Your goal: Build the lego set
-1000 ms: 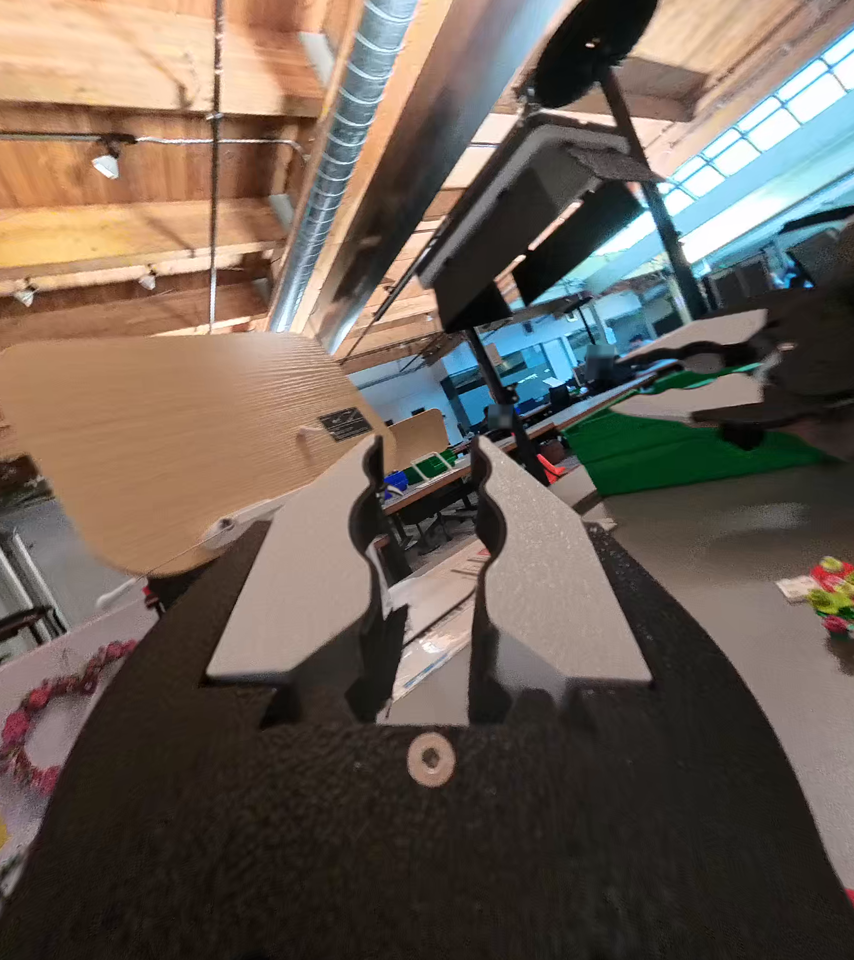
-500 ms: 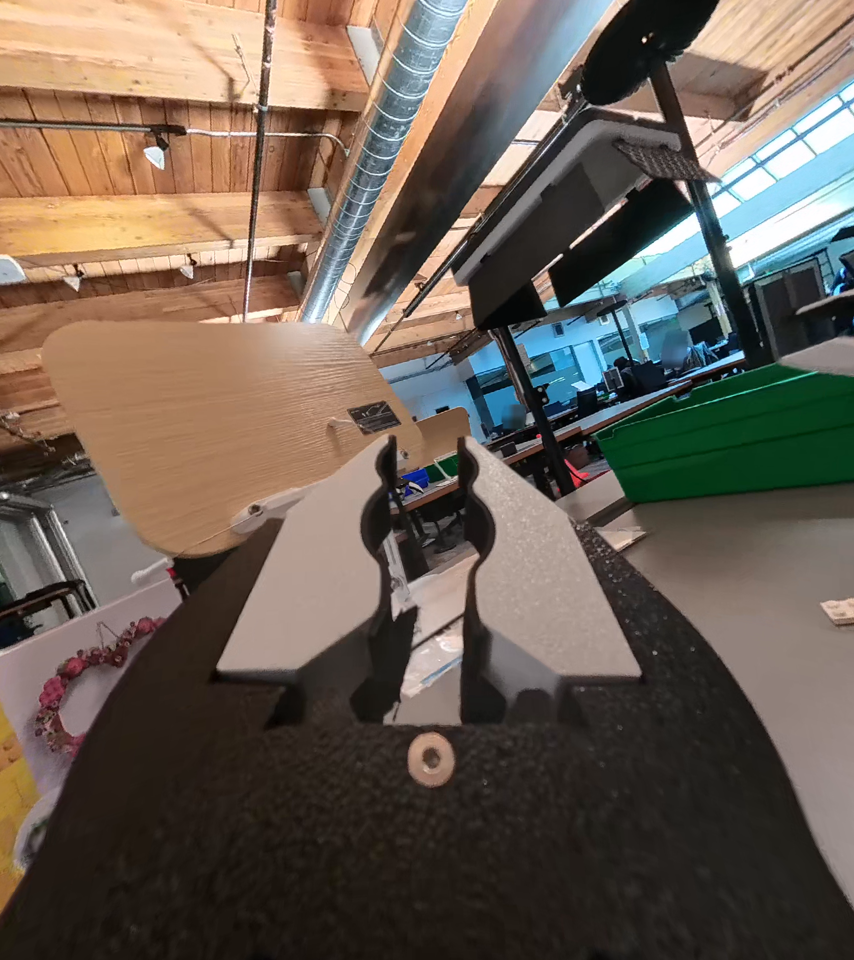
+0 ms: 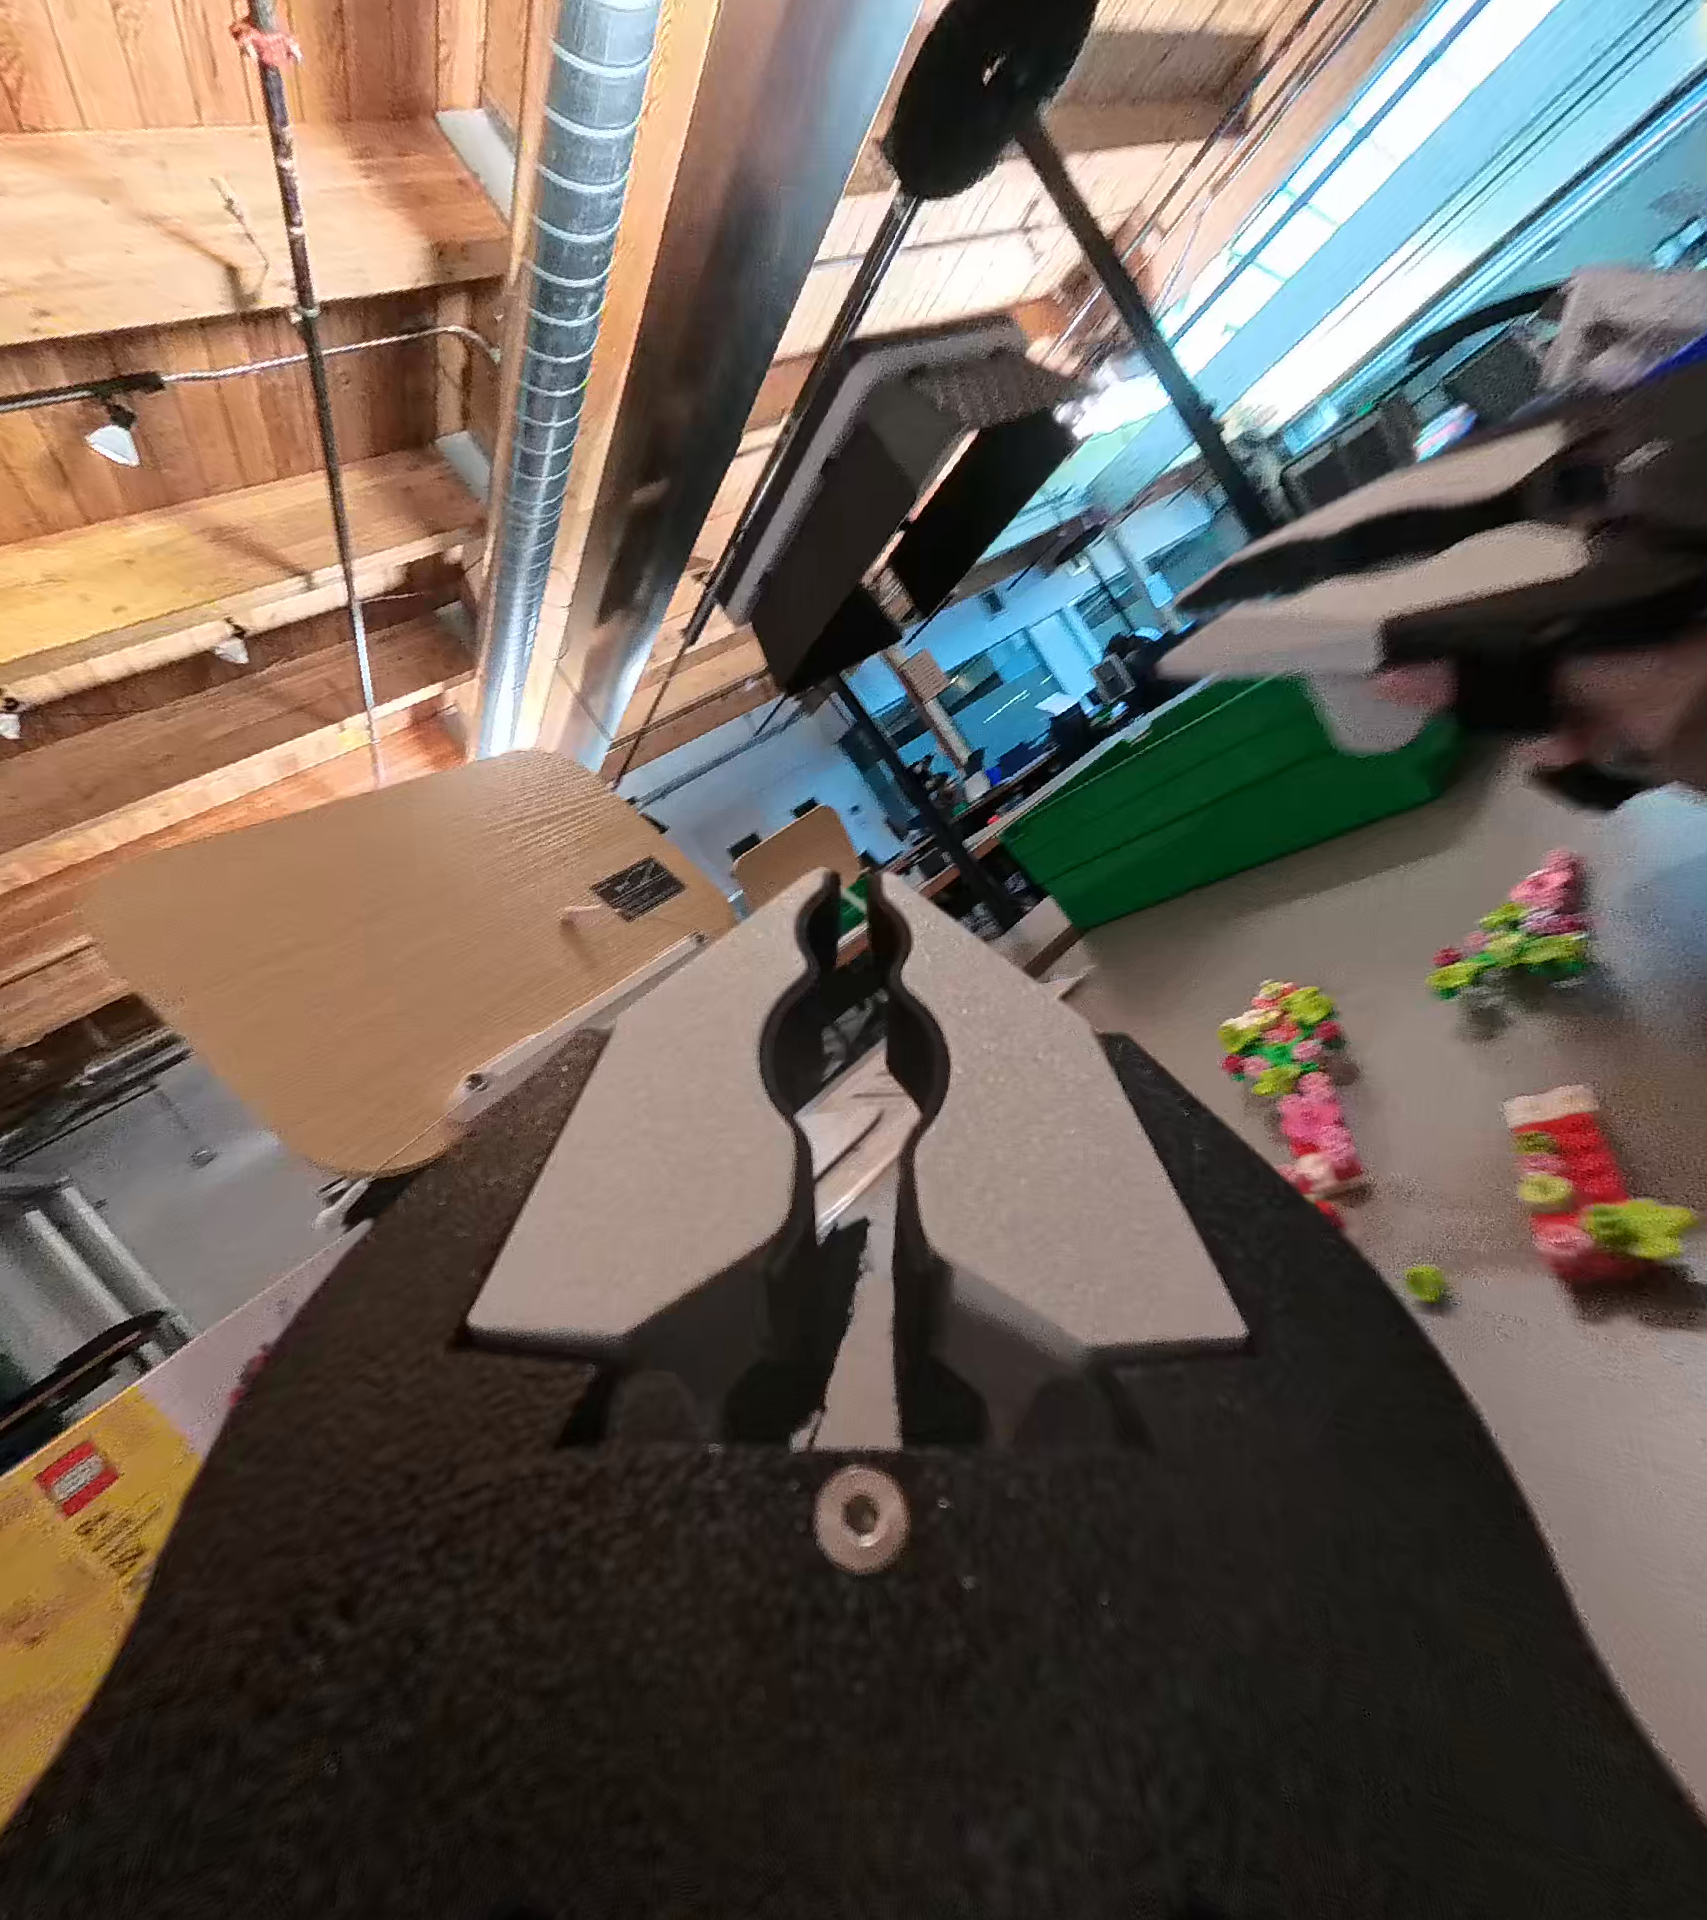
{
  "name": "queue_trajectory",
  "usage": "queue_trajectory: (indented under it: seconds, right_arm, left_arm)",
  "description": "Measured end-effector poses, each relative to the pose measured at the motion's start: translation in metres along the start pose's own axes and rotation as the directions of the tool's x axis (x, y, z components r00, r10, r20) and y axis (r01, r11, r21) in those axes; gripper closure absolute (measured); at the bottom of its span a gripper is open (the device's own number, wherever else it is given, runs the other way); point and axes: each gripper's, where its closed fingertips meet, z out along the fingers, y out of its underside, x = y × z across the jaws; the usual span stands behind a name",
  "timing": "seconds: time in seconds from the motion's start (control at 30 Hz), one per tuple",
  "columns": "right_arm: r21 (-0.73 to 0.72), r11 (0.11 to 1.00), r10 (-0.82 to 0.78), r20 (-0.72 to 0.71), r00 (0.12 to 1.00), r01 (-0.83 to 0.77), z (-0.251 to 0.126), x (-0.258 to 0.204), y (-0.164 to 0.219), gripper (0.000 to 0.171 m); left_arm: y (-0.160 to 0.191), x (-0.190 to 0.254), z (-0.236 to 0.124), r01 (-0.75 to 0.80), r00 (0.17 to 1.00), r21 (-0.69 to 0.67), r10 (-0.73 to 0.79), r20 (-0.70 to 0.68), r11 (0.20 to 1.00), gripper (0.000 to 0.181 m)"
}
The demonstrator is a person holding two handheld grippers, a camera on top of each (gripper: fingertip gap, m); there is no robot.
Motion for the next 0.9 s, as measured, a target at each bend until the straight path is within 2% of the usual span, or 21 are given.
queue_trajectory:
  seconds: [0.1, 0.2, 0.37, 0.47, 0.6, 0.67, 0.77, 0.9]
  right_arm:
    - [0.010, 1.000, -0.002, 0.064, 0.998, 0.001, 0.008, -0.029, -0.006, 0.146]
    - [0.013, 1.000, -0.001, 0.107, 0.994, -0.001, 0.012, -0.046, -0.010, 0.146]
    - [-0.021, 1.000, -0.012, 0.085, 0.996, 0.014, 0.015, -0.043, -0.002, 0.148]
    - [-0.038, 0.999, -0.030, 0.034, 0.999, 0.031, 0.011, -0.031, 0.001, 0.148]
    - [-0.093, 0.992, -0.093, -0.082, 0.992, 0.085, -0.006, -0.002, 0.005, 0.156]
    - [-0.129, 0.990, -0.074, -0.140, 0.987, 0.056, -0.016, 0.013, 0.009, 0.157]
    - [-0.142, 0.989, -0.053, -0.185, 0.981, 0.027, -0.030, 0.023, 0.007, 0.159]
    - [-0.150, 0.988, -0.063, -0.157, 0.986, 0.040, -0.042, 0.012, -0.002, 0.160]
  left_arm:
    - [-0.010, 0.005, -0.006, 0.013, 0.999, 0.048, -0.011, -0.044, 0.999, 0.180]
    - [-0.004, 0.007, -0.001, 0.051, 0.997, 0.025, -0.049, -0.063, 0.998, 0.180]
    - [-0.008, 0.013, -0.001, 0.028, 0.996, 0.042, -0.025, -0.082, 0.999, 0.180]
    - [-0.006, -0.004, -0.004, 0.028, 0.999, 0.041, -0.027, -0.021, 0.999, 0.181]
    - [0.020, -0.059, -0.012, 0.148, 0.976, -0.014, -0.143, 0.163, 0.989, 0.181]
    - [0.028, -0.081, -0.019, 0.131, 0.966, -0.030, -0.120, 0.229, 0.991, 0.181]
    - [0.034, -0.099, -0.028, 0.100, 0.955, -0.053, -0.081, 0.284, 0.994, 0.181]
    - [0.033, -0.101, -0.029, 0.128, 0.953, -0.040, -0.112, 0.283, 0.991, 0.181]
